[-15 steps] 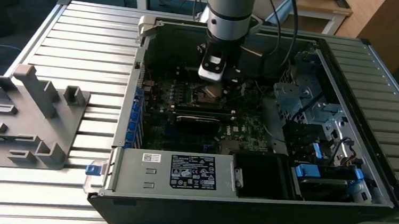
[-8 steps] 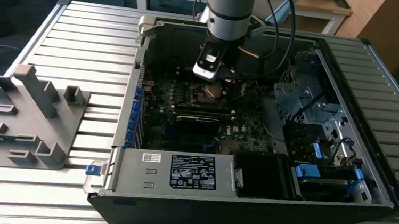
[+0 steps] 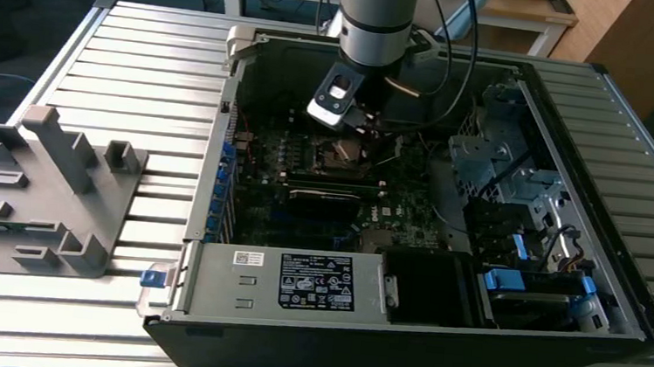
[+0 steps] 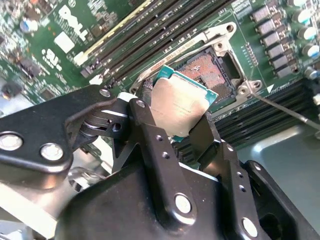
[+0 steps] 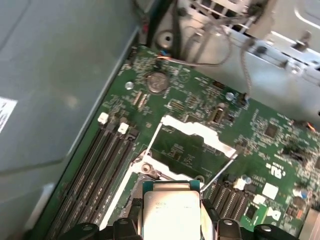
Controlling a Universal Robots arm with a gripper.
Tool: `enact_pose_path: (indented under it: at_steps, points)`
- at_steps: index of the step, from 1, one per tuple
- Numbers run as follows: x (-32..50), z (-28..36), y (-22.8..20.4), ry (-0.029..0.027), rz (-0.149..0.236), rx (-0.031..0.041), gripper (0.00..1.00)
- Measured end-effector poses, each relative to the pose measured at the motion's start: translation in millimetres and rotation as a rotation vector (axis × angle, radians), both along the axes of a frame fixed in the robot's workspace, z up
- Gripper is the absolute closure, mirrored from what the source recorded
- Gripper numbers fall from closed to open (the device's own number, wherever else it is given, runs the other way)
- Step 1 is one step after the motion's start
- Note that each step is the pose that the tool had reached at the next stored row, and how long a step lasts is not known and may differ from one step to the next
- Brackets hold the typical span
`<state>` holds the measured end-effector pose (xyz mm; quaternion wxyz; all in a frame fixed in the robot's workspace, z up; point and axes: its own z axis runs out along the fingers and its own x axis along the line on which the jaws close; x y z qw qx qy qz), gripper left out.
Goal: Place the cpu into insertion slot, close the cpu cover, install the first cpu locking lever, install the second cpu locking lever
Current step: 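Place the cpu into insertion slot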
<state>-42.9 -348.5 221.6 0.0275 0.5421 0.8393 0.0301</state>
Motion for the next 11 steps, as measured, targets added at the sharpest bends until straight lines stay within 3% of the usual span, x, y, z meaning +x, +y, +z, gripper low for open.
enact_pose_path:
  at_steps: [11]
  points:
    - [0.0, -0.9, 0.0, 0.0000, -0.199, -0.0001, 0.46]
